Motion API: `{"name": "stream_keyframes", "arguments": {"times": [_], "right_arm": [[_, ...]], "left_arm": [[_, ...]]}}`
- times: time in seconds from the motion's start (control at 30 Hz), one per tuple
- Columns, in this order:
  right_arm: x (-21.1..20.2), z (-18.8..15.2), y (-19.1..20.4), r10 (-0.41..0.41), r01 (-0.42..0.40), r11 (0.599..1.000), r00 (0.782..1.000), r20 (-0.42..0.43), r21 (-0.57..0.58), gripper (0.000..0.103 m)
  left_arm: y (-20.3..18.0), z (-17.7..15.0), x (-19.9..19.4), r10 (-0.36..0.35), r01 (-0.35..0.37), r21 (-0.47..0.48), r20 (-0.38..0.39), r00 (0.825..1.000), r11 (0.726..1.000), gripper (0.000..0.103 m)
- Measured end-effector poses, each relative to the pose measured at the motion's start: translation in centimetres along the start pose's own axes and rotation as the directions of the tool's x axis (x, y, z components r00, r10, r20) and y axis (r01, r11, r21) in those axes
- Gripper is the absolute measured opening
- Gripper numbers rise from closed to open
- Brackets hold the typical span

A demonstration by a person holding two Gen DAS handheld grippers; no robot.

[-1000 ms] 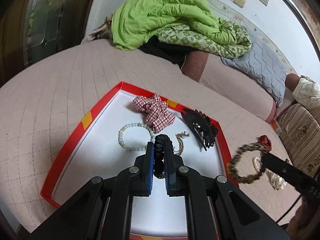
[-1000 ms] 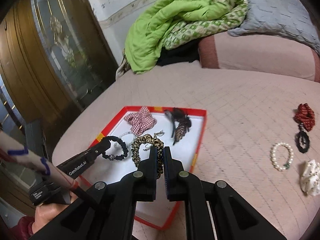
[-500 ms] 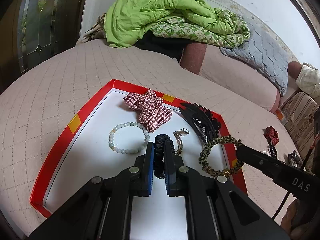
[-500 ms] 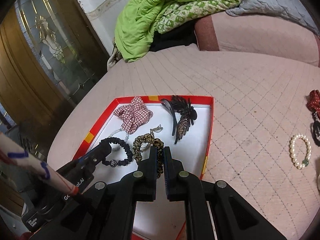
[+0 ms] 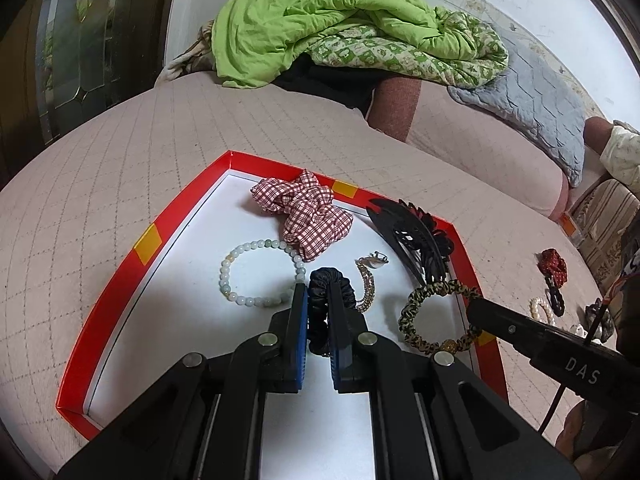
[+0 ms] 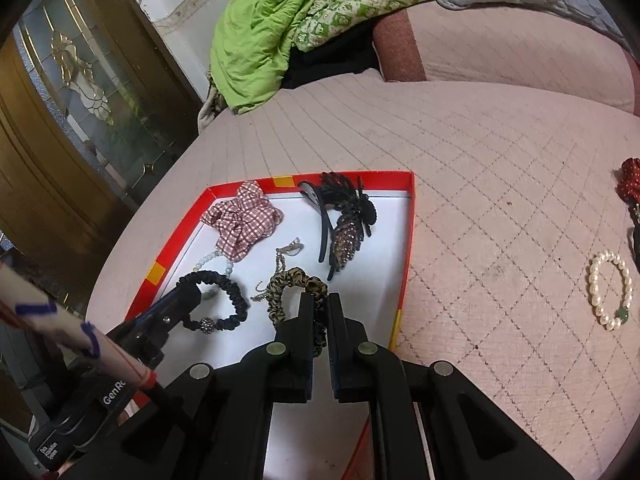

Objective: Organize jewelry
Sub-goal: 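Lower the leopard-print tie into the tray and open the right tool while the left tool lowers the black tie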

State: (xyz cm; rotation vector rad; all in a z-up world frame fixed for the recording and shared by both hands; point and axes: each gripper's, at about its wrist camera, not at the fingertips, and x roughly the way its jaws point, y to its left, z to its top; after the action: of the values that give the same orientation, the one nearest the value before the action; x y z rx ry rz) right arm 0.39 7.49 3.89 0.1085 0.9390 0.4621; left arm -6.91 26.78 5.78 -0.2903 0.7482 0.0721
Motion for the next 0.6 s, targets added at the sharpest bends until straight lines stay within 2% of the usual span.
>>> {"name": "stream_keyframes", "arguments": {"times": [0.6], "right_arm": [[1.4,-0.4,0.0,-0.032,0.032,0.999,0.999,-0.031,-0.005,0.008]], "left_arm": [[-0.2,-0.2,0.3,0.022,-0.022,0.021,-0.012,1.0,1.0,0.009]]}}
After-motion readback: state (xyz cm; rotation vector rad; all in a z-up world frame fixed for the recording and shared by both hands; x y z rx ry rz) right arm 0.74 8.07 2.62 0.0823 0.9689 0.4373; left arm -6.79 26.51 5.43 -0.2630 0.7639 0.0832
